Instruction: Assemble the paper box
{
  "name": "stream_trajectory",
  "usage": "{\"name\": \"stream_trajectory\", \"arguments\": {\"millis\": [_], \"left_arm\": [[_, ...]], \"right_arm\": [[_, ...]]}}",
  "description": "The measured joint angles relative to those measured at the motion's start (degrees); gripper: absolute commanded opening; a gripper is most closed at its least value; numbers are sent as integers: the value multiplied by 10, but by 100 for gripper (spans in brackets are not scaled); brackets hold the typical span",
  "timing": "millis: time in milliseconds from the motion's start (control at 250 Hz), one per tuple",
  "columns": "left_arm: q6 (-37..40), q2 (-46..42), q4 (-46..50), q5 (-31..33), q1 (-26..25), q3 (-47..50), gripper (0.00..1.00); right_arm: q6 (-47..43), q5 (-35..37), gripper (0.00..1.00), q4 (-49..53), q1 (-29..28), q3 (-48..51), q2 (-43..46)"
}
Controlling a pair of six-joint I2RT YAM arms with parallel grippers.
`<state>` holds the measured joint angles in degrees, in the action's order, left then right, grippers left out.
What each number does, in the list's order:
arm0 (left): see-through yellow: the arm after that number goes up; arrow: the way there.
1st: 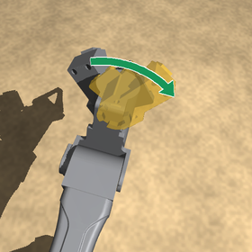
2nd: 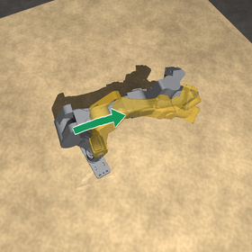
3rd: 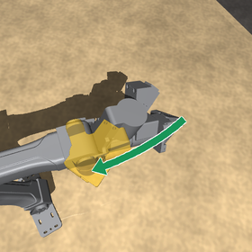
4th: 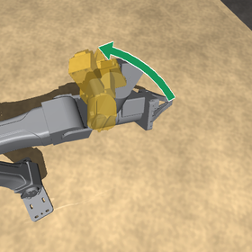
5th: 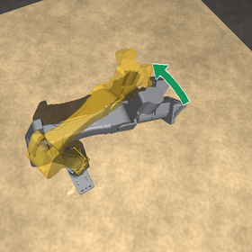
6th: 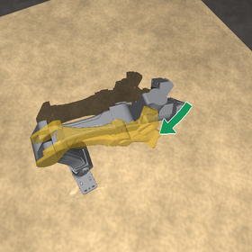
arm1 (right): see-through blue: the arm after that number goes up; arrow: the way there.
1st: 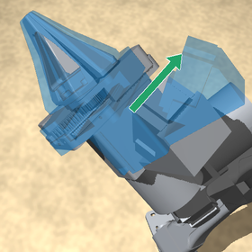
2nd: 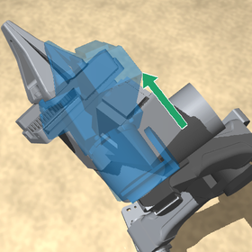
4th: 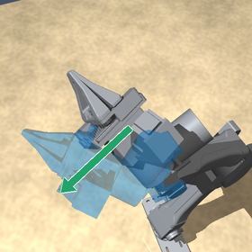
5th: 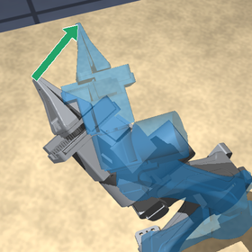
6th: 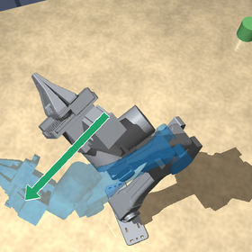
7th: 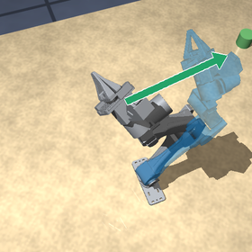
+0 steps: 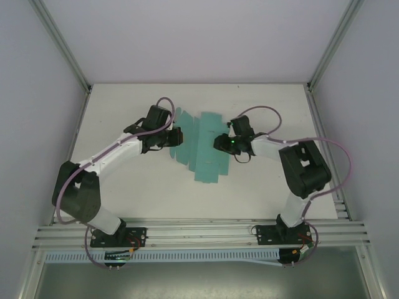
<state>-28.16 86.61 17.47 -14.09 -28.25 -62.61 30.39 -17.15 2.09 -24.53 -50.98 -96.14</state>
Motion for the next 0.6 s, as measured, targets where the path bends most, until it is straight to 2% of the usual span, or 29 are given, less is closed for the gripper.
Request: {"name": "stream_trajectory", "arguments": {"millis": [60, 156, 304, 424, 600], "left_arm": [[3, -14, -21, -10, 0, 5, 0], [7, -34, -62, -35, 0, 12, 0], [10, -85, -130, -87, 2, 52, 0], [8, -133, -186, -132, 2, 95, 0], [-4, -195, -235, -170, 2, 136, 0]], "right_arm": [[-11, 9, 56, 3, 12, 37, 50], [-23, 4, 57, -1, 35, 89, 125], [-40, -50, 60, -61, 96, 167, 219], [-61, -99, 61, -95, 121, 198, 262], [-80, -156, 60, -139, 122, 211, 302]]}}
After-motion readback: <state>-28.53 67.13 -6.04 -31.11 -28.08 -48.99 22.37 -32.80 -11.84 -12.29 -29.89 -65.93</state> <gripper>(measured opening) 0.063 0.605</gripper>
